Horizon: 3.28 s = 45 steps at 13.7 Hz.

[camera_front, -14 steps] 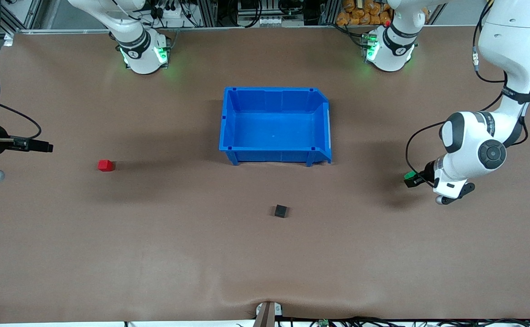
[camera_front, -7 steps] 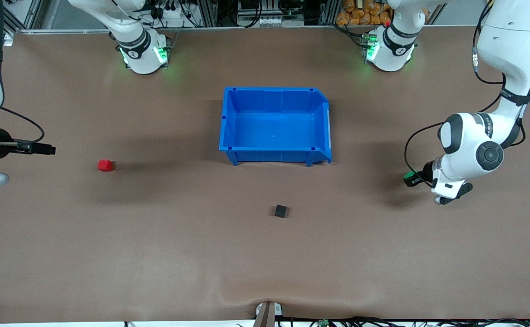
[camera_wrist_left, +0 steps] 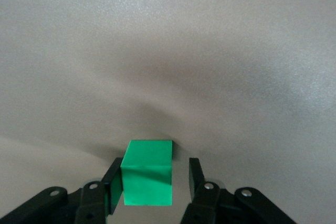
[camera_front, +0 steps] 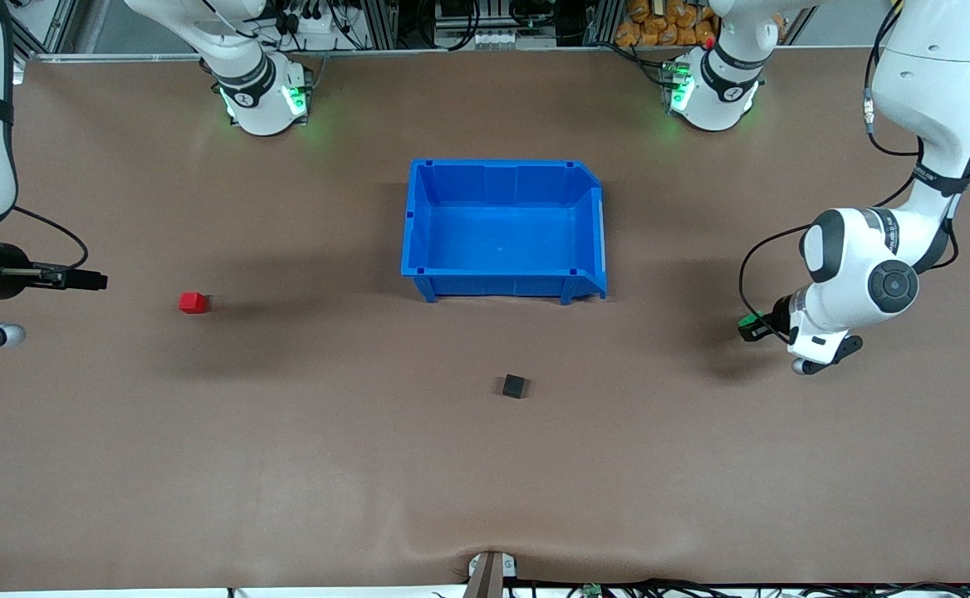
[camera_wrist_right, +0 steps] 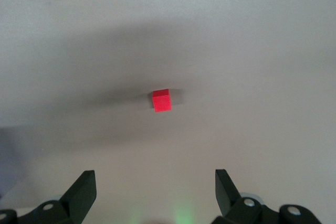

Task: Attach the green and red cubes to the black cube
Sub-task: 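Grasp the green cube with the left gripper while the right gripper advances, then lift the green cube with the left gripper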

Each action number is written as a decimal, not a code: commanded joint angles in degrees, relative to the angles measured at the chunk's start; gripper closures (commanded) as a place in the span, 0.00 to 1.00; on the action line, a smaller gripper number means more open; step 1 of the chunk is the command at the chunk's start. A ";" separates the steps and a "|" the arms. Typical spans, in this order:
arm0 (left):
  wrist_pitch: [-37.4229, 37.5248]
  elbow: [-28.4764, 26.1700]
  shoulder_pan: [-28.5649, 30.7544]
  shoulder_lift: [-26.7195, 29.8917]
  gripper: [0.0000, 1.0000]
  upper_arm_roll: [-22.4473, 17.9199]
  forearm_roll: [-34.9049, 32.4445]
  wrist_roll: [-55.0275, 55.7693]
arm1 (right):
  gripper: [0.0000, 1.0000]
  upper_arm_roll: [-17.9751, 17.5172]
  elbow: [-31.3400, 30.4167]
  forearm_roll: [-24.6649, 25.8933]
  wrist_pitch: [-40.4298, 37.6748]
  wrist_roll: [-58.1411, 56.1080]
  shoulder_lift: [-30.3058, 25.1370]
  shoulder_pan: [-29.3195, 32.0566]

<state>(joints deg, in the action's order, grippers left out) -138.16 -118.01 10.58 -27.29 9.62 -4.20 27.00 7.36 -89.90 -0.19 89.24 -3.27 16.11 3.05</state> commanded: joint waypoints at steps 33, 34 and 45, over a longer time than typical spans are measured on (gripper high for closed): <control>-1.50 1.20 0.93 -1.98 0.54 -0.13 -2.57 -0.19 | 0.00 -0.59 -3.09 -3.06 5.95 2.04 7.18 0.82; -1.50 1.11 0.93 -1.98 0.54 -0.13 -2.57 -0.19 | 0.00 -0.59 -3.09 -3.06 6.04 1.96 7.35 0.82; -0.88 1.99 0.58 -1.28 1.00 0.22 -2.04 4.53 | 0.00 -0.59 -3.26 -3.41 7.61 2.13 10.17 0.64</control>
<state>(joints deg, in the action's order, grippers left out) -139.45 -116.90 11.24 -28.96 9.41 -5.56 28.18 7.23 -92.81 -2.52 95.97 -1.70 26.18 3.11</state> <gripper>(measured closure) 0.604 0.000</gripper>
